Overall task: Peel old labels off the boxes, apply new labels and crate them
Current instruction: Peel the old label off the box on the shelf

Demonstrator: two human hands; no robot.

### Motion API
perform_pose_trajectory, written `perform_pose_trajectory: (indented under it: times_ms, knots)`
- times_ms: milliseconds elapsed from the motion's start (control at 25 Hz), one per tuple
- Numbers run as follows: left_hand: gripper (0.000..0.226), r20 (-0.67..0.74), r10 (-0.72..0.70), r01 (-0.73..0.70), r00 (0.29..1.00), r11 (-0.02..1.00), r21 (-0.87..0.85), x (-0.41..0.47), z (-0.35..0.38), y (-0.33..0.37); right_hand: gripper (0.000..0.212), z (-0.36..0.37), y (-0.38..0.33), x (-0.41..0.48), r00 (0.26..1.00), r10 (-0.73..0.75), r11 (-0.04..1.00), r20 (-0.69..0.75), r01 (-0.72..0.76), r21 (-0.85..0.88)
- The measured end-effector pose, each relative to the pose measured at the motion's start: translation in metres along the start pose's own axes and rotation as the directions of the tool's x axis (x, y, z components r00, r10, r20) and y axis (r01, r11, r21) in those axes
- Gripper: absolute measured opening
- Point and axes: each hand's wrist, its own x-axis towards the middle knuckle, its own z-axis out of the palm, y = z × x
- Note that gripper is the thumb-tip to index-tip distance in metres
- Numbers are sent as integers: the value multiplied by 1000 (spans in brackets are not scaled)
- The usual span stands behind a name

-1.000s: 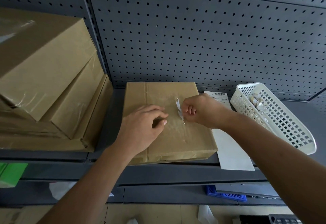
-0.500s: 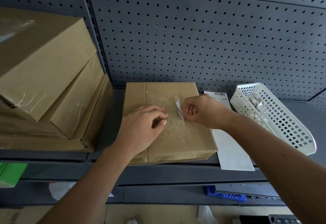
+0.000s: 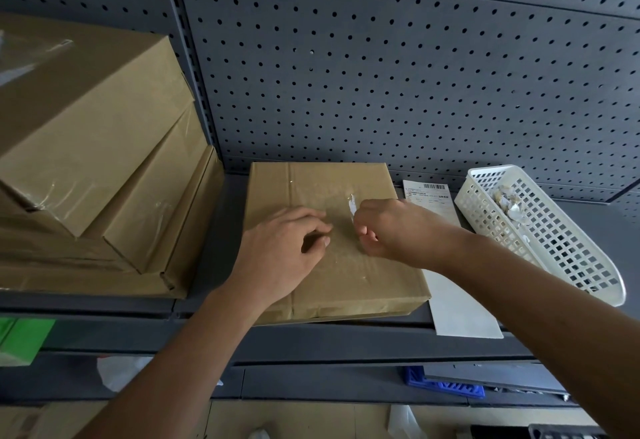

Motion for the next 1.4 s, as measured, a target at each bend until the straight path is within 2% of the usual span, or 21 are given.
perform_pose_trajectory:
  times_ms: [120,280,360,560,880,1040,1160,1280,1400]
  knots:
    - [22,-12,2,-2,1000,1000,-18,0,0,0,4,5,4,-1,999,17,999,-33,-16,38]
    - [22,-14,0,0,1000,1000,-24,-1,-1,1,6,7,21,-3,984,118,964,-131,-82,252]
    - [23,-14,-1,1,1000,1000,-21,-1,-2,1,4,3,24,-5,986,138,944,-95,-103,313]
    - [23,-8,-15,15,1000,1000,12,-1,-2,2,3,0,18,-2,999,27,972,-37,-18,232]
    - [25,14,-13,13,1000,1000,20,-1,-2,2,13,0,4,7,994,44,999,99,-45,7]
    - [24,15,-17,17,1000,1000,15,-1,-2,3,25,5,8,9,990,86,994,113,-93,63]
    - [23,10,-18,18,1000,1000,13,-1,-3,3,7,1,9,7,995,89,985,46,-95,143]
    - [23,-1,-12,12,1000,1000,1,-2,-4,3,4,-2,14,5,987,150,962,-49,-135,238]
    - [24,-2,-10,10,1000,1000,2,-1,-4,3,1,-4,18,0,987,149,943,-58,-125,307]
